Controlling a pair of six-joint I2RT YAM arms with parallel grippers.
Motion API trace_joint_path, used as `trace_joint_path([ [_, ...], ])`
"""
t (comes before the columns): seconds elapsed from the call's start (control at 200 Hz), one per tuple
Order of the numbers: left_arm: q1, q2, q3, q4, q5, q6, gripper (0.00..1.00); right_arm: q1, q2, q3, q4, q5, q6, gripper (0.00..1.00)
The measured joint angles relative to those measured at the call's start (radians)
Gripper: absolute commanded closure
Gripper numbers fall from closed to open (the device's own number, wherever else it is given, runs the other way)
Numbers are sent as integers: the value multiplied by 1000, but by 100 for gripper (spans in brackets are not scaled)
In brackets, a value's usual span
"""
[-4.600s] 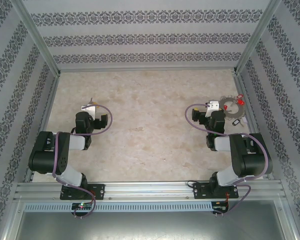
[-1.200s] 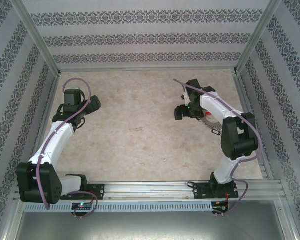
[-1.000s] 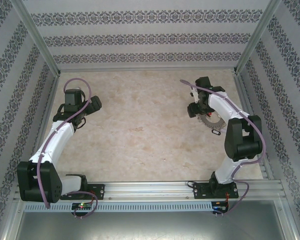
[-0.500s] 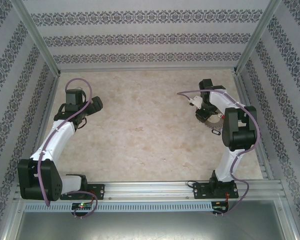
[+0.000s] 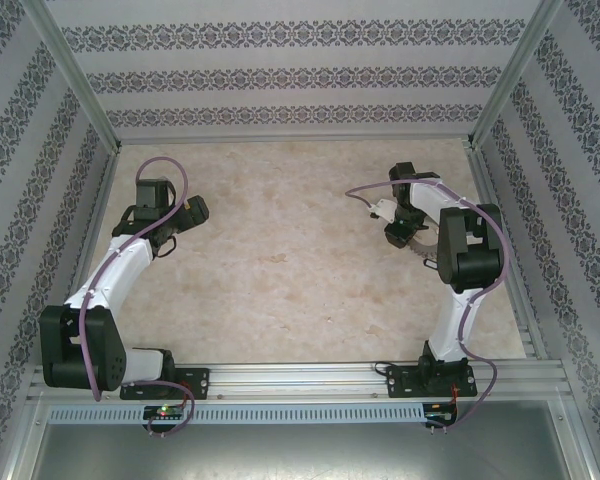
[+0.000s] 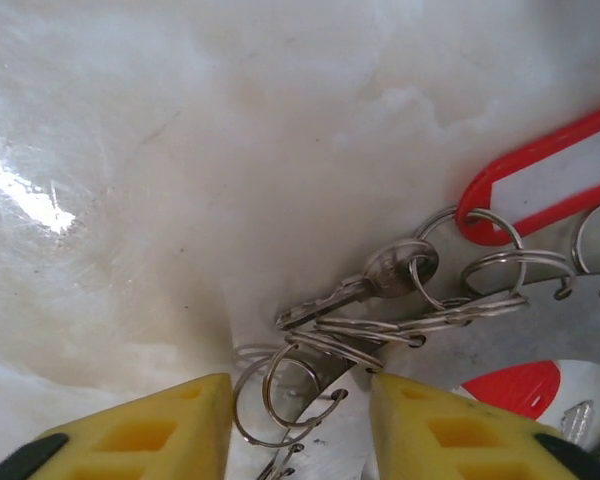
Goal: Put the keys on the keyring
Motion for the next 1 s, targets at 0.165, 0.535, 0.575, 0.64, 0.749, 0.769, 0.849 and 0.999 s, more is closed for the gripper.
trace_joint_path([
  [0.165,0,0,0,0,0,2,0,0,1,0,27,15,-8,83],
  [0.535,-1,0,6,0,10,8,0,34,-80,-42,81,35,-44,99],
  [0.575,-2,0,6,0,22,12,0,40,-103,-51,83,33,-45,100],
  [0.64,-7,0,6,8,53,22,0,53,-147,-70,85,27,-45,100],
  [0.749,-30,-13,-14,80,145,51,1,82,-217,-100,87,3,-44,100],
  [0.769,-37,-20,-26,105,170,57,1,92,-230,-106,86,-7,-44,100],
  [0.849,-67,-51,-82,200,260,89,2,134,-270,-128,85,-43,-41,100],
  [0.999,-147,-84,-174,377,432,180,2,226,-315,-152,86,-128,-28,100],
])
